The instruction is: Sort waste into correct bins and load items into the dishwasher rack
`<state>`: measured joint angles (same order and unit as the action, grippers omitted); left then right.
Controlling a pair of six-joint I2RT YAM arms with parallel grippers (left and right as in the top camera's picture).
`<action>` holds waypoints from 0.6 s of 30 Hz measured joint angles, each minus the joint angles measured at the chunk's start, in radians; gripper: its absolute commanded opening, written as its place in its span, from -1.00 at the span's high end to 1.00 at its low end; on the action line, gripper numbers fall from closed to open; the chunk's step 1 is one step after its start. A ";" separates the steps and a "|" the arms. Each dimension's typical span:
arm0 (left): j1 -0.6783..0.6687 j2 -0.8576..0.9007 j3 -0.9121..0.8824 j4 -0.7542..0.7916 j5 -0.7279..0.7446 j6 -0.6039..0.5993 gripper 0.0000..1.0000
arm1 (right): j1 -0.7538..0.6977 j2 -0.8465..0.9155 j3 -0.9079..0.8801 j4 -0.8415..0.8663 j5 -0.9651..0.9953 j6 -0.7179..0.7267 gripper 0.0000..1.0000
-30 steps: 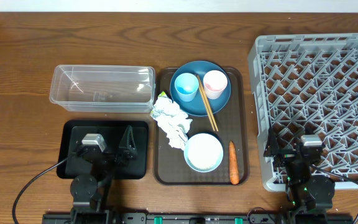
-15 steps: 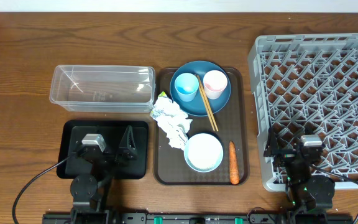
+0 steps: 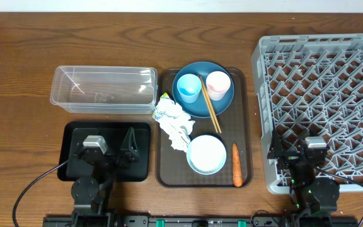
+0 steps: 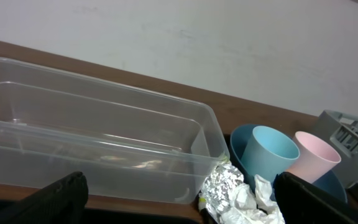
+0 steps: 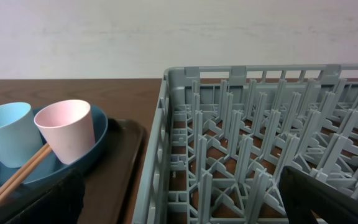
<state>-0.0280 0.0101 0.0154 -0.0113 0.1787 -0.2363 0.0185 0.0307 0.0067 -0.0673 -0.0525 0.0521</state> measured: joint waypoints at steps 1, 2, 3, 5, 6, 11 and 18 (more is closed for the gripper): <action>0.000 0.000 0.000 0.000 0.001 -0.010 -0.96 | 0.000 0.000 0.000 0.000 0.000 0.000 -0.99; 0.000 0.000 0.000 0.000 0.001 -0.026 -0.96 | 0.000 0.000 0.000 0.000 0.000 0.000 -0.99; 0.000 0.000 0.000 0.000 0.002 -0.043 -0.96 | 0.000 0.000 0.000 0.000 0.000 0.000 -0.99; 0.000 0.000 0.000 0.001 0.008 -0.093 -0.96 | 0.000 0.000 0.000 0.000 0.000 0.000 -0.99; 0.000 0.000 0.000 0.002 0.020 -0.122 -0.96 | 0.000 0.000 0.000 0.000 0.000 0.000 -0.99; 0.000 0.000 0.003 0.008 0.146 -0.222 -0.96 | 0.000 0.000 0.000 0.000 0.000 0.000 -0.98; 0.000 0.000 0.008 0.008 0.309 -0.263 -0.96 | 0.000 0.000 0.000 0.000 0.000 0.000 -0.99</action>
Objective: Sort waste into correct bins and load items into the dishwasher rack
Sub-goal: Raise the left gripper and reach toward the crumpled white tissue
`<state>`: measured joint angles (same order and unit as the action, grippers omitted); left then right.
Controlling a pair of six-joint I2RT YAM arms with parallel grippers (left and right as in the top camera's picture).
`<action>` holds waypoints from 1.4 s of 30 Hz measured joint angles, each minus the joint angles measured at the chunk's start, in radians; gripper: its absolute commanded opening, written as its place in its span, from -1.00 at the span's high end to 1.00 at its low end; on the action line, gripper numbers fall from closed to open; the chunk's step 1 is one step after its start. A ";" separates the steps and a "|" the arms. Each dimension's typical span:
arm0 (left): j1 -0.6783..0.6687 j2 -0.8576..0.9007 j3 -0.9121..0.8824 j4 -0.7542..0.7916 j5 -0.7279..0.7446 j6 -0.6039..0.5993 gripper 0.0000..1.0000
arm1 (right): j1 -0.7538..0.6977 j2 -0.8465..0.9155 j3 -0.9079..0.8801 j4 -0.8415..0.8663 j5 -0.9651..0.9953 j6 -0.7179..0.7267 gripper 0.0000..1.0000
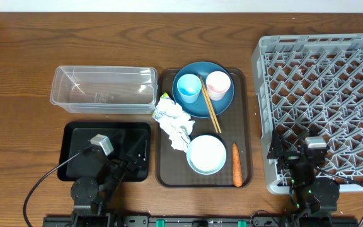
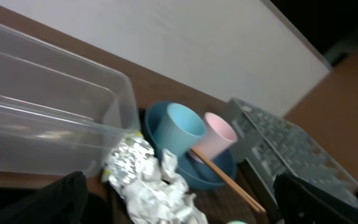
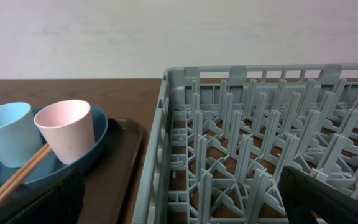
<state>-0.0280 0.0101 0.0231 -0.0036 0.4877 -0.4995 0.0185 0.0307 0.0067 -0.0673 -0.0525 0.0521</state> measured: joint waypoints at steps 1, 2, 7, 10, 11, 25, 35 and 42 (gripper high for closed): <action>0.000 0.000 0.000 0.000 0.011 -0.002 -0.96 | 0.000 0.000 0.000 0.000 0.000 0.000 -0.98; 0.000 0.000 0.000 0.000 0.021 -0.002 -0.96 | 0.000 0.000 0.000 0.000 0.000 0.000 -0.99; 0.000 0.000 0.000 0.000 0.044 -0.003 -0.96 | 0.000 0.000 0.000 0.000 0.000 0.000 -0.98; 0.000 0.000 0.000 0.000 0.053 -0.003 -0.97 | 0.000 0.000 0.000 0.000 0.000 0.000 -0.99; 0.000 0.000 0.000 0.000 0.056 -0.003 -0.96 | 0.000 0.000 0.000 0.000 0.000 0.000 -0.98; 0.000 0.000 0.000 0.000 0.060 -0.003 -0.96 | 0.000 0.000 0.000 0.000 0.000 0.000 -0.99; 0.000 0.000 0.000 0.000 0.060 -0.003 -0.97 | 0.000 0.000 0.000 0.000 0.000 0.000 -0.99; 0.000 0.000 0.000 0.000 0.104 -0.003 -0.97 | 0.000 0.000 0.000 0.000 0.000 0.000 -0.99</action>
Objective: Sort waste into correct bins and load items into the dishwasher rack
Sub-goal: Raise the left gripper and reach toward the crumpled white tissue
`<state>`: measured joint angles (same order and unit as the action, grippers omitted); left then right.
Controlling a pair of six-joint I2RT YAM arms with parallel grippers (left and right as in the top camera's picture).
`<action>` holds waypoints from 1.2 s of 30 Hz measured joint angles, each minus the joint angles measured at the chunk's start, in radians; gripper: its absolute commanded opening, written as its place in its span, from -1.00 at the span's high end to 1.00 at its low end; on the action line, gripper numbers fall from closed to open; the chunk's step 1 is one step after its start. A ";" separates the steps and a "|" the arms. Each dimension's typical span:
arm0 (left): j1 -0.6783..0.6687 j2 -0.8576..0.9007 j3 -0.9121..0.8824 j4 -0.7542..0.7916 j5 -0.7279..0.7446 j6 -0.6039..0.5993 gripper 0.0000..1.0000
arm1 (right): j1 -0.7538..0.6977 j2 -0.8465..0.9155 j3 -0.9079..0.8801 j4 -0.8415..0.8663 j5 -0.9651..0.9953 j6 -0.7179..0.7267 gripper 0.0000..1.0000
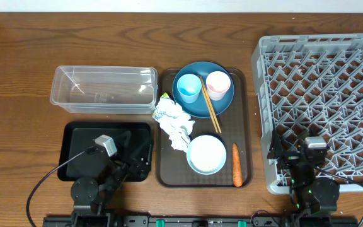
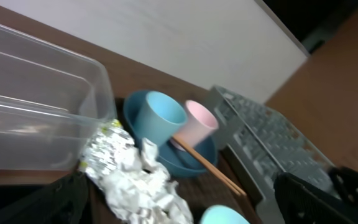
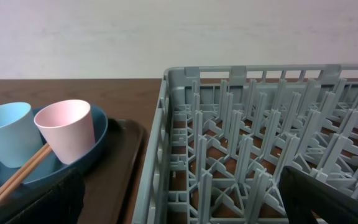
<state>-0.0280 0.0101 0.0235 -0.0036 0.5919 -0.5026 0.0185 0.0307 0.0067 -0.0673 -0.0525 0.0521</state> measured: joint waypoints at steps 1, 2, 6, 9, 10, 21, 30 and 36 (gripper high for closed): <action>0.000 0.000 0.000 0.000 0.021 0.000 -0.97 | 0.000 0.000 0.000 0.000 0.000 0.000 -0.99; 0.000 0.000 0.000 -0.003 0.044 0.000 -0.97 | 0.000 0.000 0.000 0.000 0.000 0.000 -0.98; 0.000 0.000 0.002 -0.008 0.151 -0.003 -0.96 | 0.000 0.000 0.000 0.000 0.000 0.000 -0.98; 0.000 0.000 0.002 -0.012 0.211 -0.022 -0.94 | 0.000 0.000 0.000 0.000 0.000 0.000 -0.98; 0.000 0.000 0.002 -0.011 0.221 -0.035 -0.91 | 0.000 0.000 0.000 0.000 0.000 0.000 -0.98; 0.000 0.000 0.021 0.022 0.220 -0.169 -0.71 | 0.000 0.000 0.000 0.000 0.000 0.000 -0.99; 0.000 0.031 0.279 -0.137 0.094 -0.176 -0.59 | 0.000 0.001 0.000 0.000 0.000 0.000 -0.99; 0.000 0.180 0.483 -0.388 -0.024 -0.133 -0.50 | 0.000 0.002 0.000 0.000 0.000 0.000 -0.98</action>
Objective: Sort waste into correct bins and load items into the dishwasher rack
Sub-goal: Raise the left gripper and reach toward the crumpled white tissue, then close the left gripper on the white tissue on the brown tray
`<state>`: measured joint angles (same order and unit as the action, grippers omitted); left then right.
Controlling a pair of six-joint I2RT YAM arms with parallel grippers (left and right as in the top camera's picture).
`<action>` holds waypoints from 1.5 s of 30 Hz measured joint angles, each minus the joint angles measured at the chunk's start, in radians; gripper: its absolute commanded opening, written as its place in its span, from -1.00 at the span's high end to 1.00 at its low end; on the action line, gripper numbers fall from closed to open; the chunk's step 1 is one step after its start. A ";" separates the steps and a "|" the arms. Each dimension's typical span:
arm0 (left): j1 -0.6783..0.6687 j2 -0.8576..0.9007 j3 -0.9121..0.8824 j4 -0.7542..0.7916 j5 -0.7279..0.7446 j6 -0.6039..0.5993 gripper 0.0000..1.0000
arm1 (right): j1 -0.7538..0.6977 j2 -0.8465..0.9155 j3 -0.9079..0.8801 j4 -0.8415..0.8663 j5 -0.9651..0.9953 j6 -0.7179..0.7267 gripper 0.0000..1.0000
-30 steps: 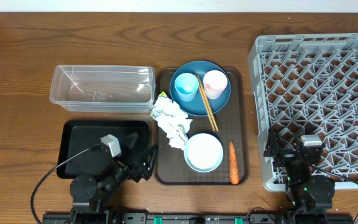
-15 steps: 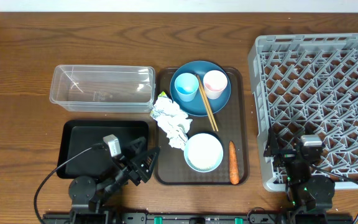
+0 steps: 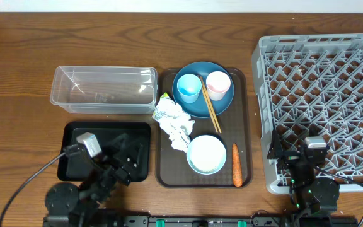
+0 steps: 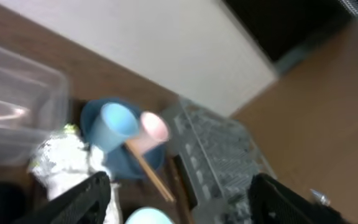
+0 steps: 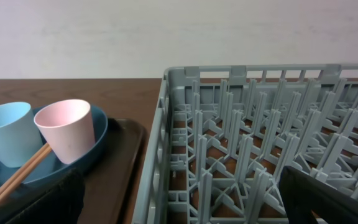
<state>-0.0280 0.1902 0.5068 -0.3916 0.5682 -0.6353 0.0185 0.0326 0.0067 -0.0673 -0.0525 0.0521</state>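
A brown tray [image 3: 244,126] holds a blue plate [image 3: 222,101] with a blue cup [image 3: 189,88], a pink cup [image 3: 218,84] and chopsticks [image 3: 210,108]. Crumpled foil and paper [image 3: 175,123], a white bowl [image 3: 206,154] and a carrot [image 3: 236,164] also lie on the tray. My left gripper [image 3: 128,159] hangs open and empty over the black bin [image 3: 74,135], angled toward the tray. Its blurred view shows the blue cup [image 4: 118,120], pink cup [image 4: 155,127] and foil [image 4: 59,158]. My right gripper [image 5: 179,208] stands open and empty at the grey rack's [image 3: 320,75] front left corner.
A clear plastic bin [image 3: 104,89] stands left of the tray, behind the black bin. The grey rack [image 5: 260,143] fills the right side of the table. Cables run from both arm bases along the front edge.
My left arm has shifted left and lifted; its view now looks from higher, with the cups smaller and more of the rack showing. It is still open. The right arm has not moved.
My left gripper first rested over the black bin facing the clear bin. Then it was turned right toward the tray, with foil and cups in view. Now it is raised and further left, still open. The right gripper stayed open at the rack throughout.
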 measured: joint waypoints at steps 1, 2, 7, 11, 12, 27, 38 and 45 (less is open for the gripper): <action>0.000 0.040 0.045 -0.048 -0.025 0.014 -0.50 | 0.000 0.000 0.000 0.000 0.000 0.000 -0.98; 0.000 0.081 0.091 -0.092 -0.050 0.034 -0.50 | 0.000 0.000 0.000 0.000 0.000 0.000 -0.99; 0.000 0.330 0.399 -0.373 -0.187 0.161 -0.51 | 0.000 0.000 0.000 0.000 0.000 0.000 -0.99; 0.000 0.568 0.689 -0.610 -0.274 0.274 -0.63 | 0.000 0.001 0.000 0.000 0.000 0.000 -0.99; 0.000 0.619 0.743 -0.652 -0.289 0.294 -0.79 | 0.000 0.001 0.000 0.000 0.000 0.000 -0.98; -0.264 1.005 0.917 -0.726 -0.286 0.342 -0.96 | 0.000 0.002 0.000 0.000 0.000 0.000 -0.98; -0.549 1.050 0.760 -0.613 -0.502 0.141 -0.96 | 0.000 0.002 0.000 0.000 0.000 0.000 -0.99; -0.602 1.168 0.615 -0.426 -0.530 0.052 -0.75 | 0.000 0.002 0.000 0.000 0.000 0.000 -0.98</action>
<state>-0.6296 1.3579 1.1213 -0.8181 0.0380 -0.5835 0.0185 0.0345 0.0067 -0.0673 -0.0525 0.0521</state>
